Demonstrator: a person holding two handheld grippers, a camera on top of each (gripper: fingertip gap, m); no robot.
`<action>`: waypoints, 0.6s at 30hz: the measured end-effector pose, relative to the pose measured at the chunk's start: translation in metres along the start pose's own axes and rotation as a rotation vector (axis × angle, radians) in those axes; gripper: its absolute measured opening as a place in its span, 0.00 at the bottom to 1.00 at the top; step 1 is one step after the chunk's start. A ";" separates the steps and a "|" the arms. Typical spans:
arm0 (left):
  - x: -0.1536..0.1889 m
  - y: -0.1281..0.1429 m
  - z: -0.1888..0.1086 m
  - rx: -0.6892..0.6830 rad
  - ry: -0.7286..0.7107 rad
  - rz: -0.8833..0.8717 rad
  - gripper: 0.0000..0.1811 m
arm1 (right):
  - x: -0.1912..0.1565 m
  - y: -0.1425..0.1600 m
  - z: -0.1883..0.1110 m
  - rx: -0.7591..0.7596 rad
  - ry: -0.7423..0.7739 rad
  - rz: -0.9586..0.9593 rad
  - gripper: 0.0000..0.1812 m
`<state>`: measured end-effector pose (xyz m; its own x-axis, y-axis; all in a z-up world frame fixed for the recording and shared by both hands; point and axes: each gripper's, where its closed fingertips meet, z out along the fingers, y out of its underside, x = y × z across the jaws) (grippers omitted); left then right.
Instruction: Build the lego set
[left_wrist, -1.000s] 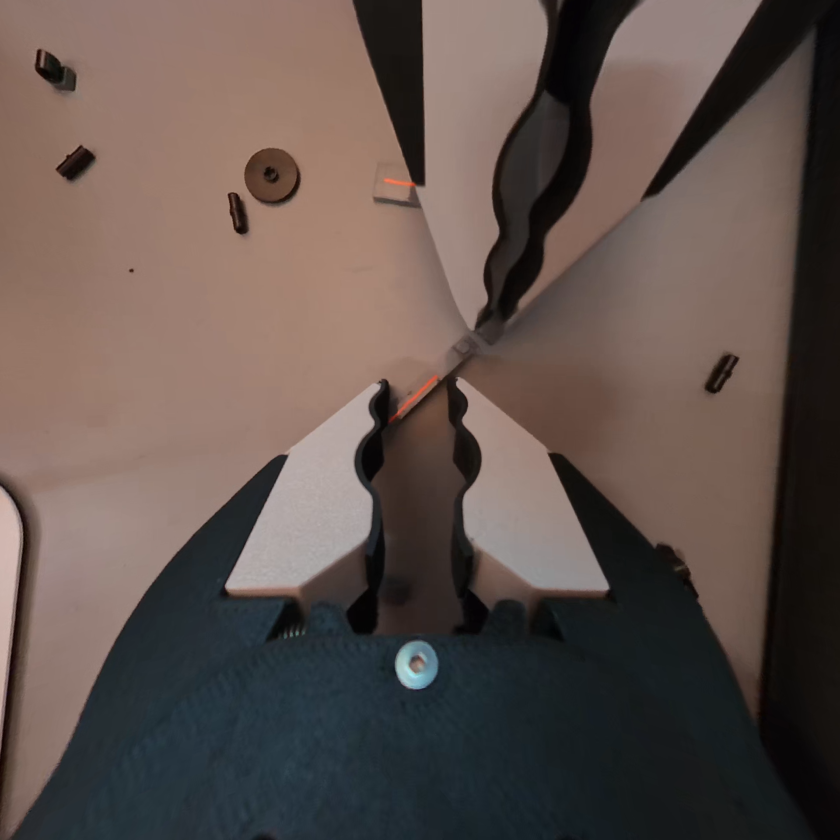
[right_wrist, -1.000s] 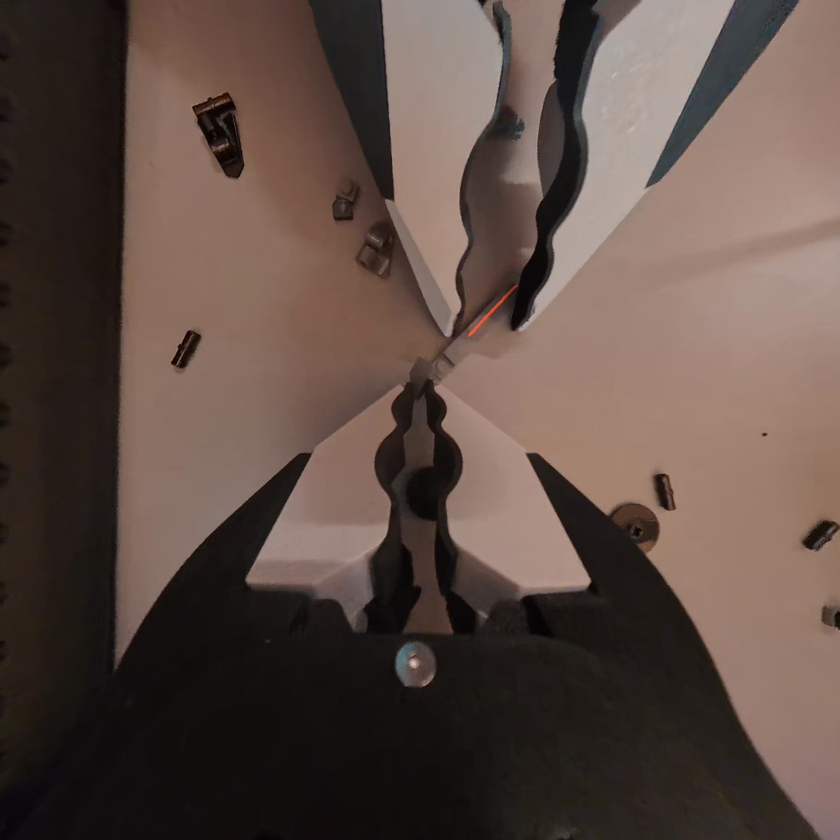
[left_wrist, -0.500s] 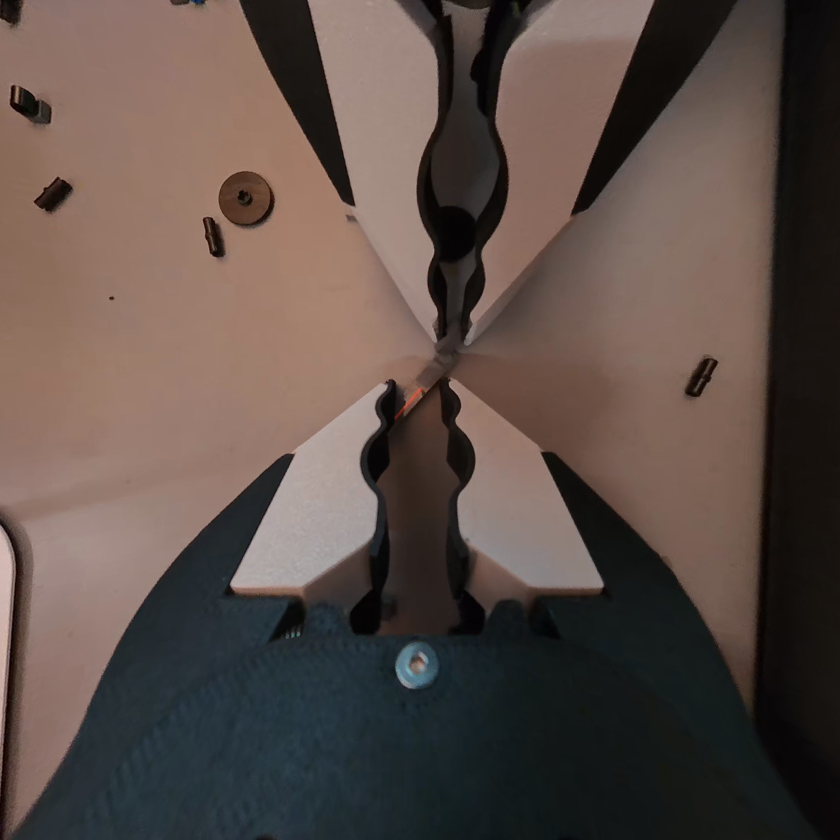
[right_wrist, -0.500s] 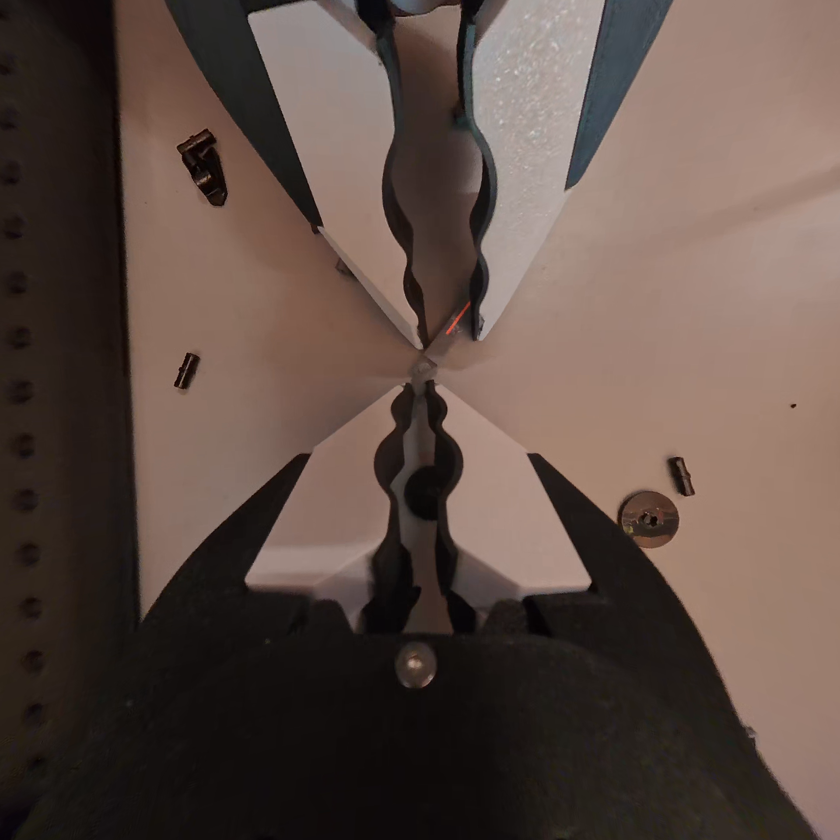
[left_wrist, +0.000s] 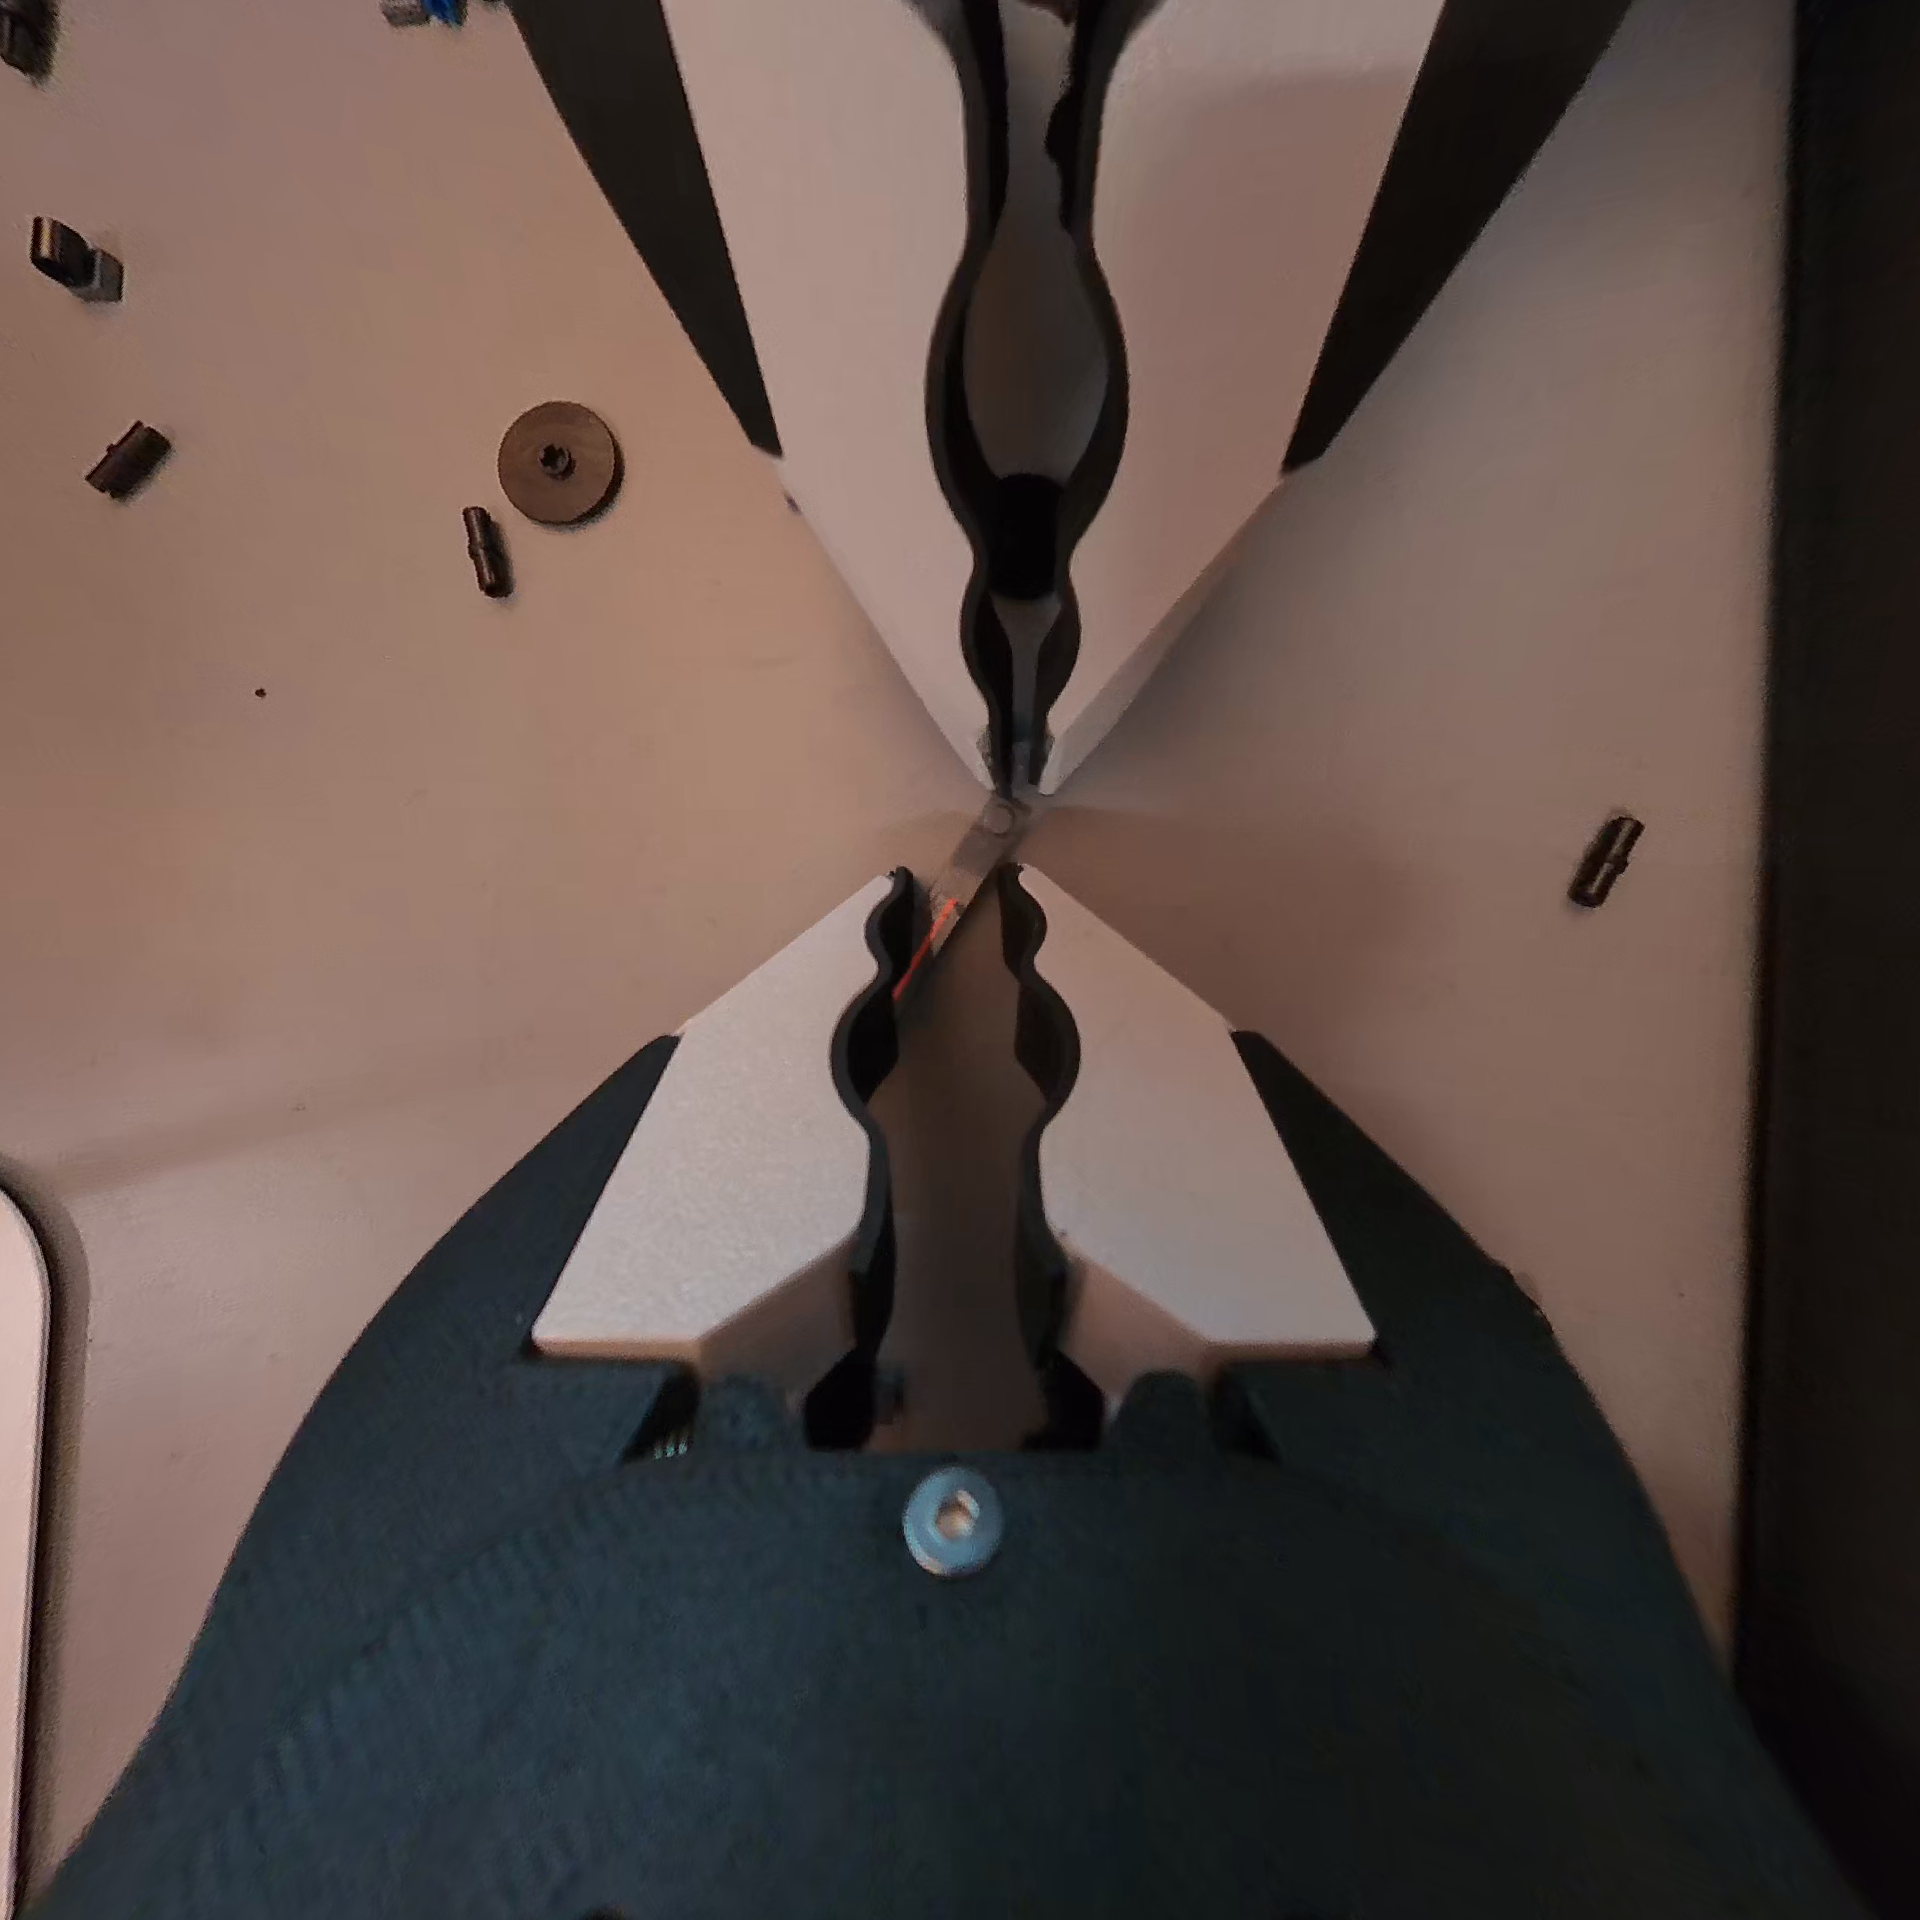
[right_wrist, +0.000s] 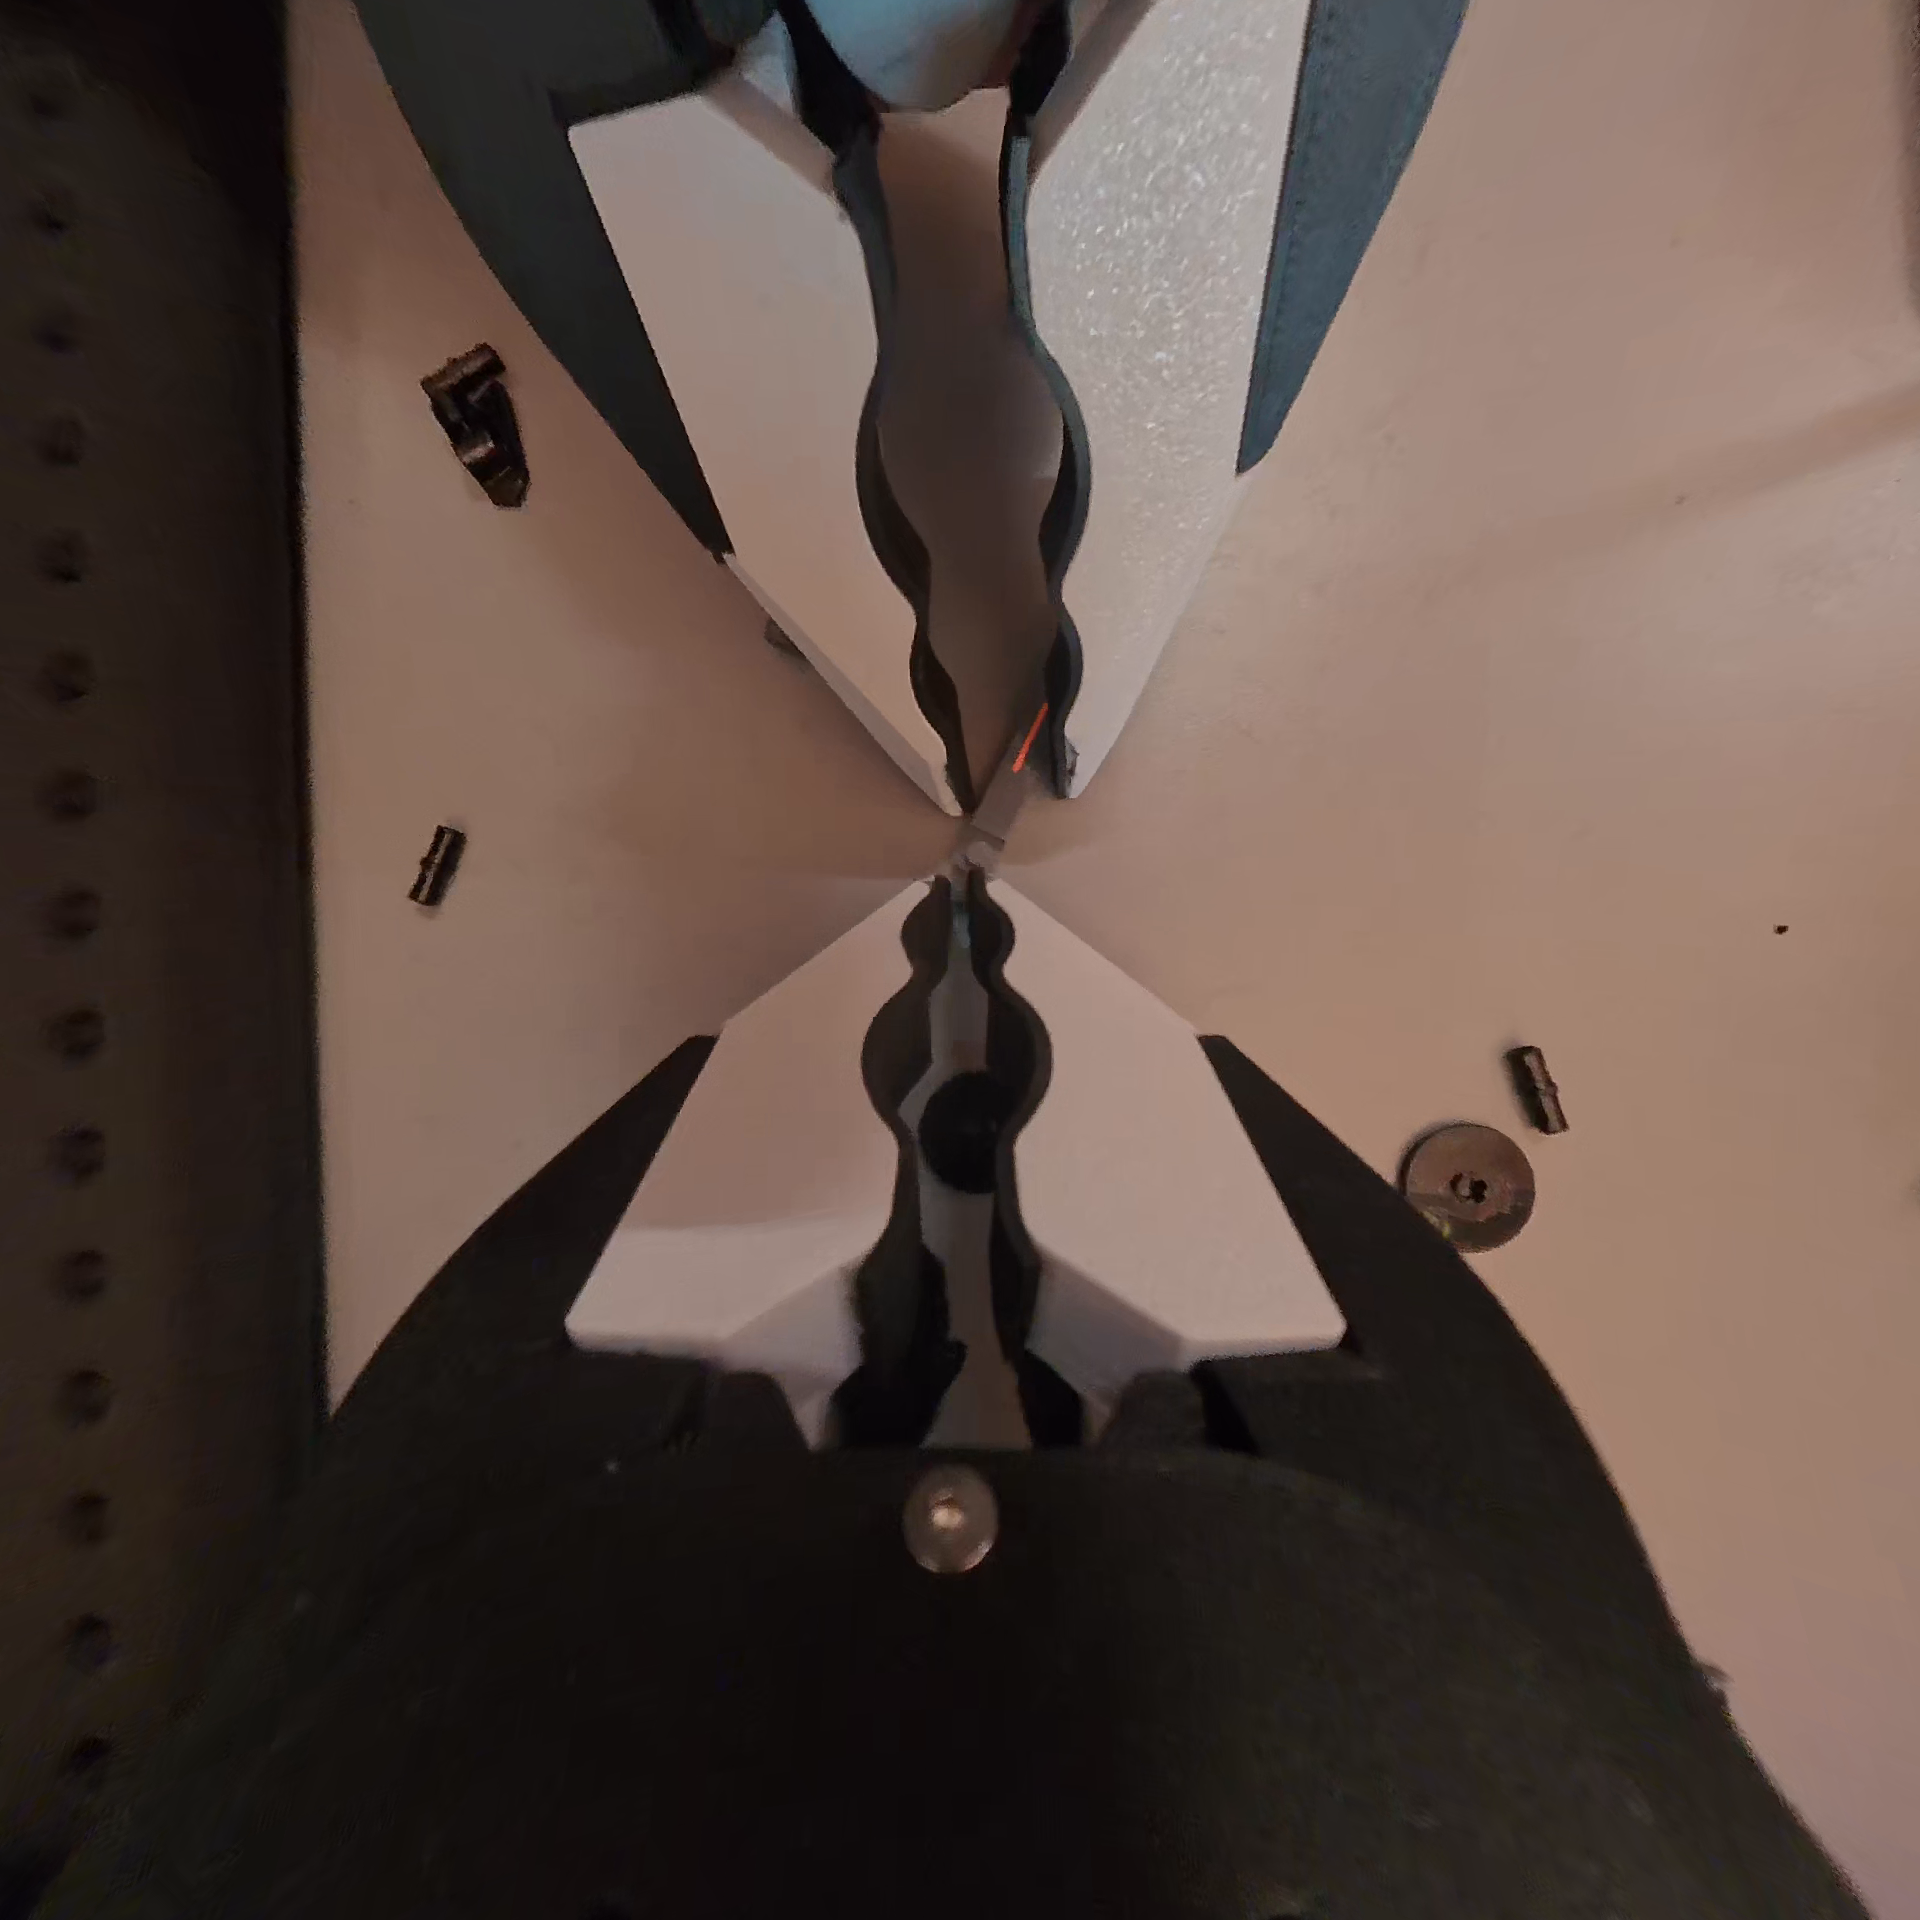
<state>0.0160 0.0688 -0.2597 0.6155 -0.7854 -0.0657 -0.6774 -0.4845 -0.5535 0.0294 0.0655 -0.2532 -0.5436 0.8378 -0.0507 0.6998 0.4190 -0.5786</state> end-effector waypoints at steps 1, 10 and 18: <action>0.000 0.000 0.000 0.001 -0.002 0.003 0.08 | 0.000 -0.002 -0.001 0.016 -0.006 0.008 0.01; 0.001 -0.022 -0.011 0.125 -0.039 0.079 0.11 | 0.006 -0.028 -0.026 0.250 -0.113 0.208 0.01; -0.022 -0.046 -0.028 0.223 -0.289 0.188 0.13 | 0.024 -0.042 -0.053 0.462 -0.216 0.444 0.00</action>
<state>0.0222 0.0981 -0.2096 0.5982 -0.6968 -0.3958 -0.7046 -0.2221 -0.6740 0.0115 0.0866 -0.1875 -0.3645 0.7872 -0.4974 0.6338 -0.1816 -0.7519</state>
